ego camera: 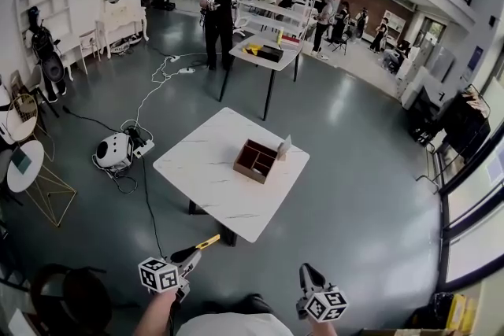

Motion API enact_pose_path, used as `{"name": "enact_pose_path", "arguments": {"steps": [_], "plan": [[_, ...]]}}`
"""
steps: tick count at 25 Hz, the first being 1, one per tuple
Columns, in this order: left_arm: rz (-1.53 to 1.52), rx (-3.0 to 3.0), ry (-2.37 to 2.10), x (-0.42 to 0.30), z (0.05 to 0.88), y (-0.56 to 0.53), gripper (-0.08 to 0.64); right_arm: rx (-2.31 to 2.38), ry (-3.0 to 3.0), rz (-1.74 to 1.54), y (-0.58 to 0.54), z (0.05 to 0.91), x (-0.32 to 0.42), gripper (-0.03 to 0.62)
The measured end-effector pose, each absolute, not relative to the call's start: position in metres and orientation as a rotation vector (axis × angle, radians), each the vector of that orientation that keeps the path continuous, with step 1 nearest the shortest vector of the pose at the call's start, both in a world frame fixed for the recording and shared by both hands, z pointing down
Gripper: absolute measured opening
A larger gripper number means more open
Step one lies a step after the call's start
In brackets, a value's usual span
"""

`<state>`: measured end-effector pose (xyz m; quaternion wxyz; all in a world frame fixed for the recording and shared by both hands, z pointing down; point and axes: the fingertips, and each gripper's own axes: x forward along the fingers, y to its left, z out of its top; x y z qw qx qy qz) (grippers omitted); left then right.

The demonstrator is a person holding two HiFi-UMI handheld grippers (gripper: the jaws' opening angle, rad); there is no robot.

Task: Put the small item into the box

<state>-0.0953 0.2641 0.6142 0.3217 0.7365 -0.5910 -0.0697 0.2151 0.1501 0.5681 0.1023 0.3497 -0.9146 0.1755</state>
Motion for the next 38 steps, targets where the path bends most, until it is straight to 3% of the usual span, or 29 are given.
{"name": "enact_pose_path", "arguments": {"steps": [14, 38], "plan": [[-0.188, 1.884, -1.594, -0.127, 0.622, 0.240, 0.055, 0.965, -2.703, 0.536, 0.115, 0.582, 0.183, 0.031], [-0.158, 1.788, -1.716, -0.174, 0.611, 0.120, 0.055, 0.781, -2.655, 0.554, -0.050, 0.602, 0.108, 0.031]]}}
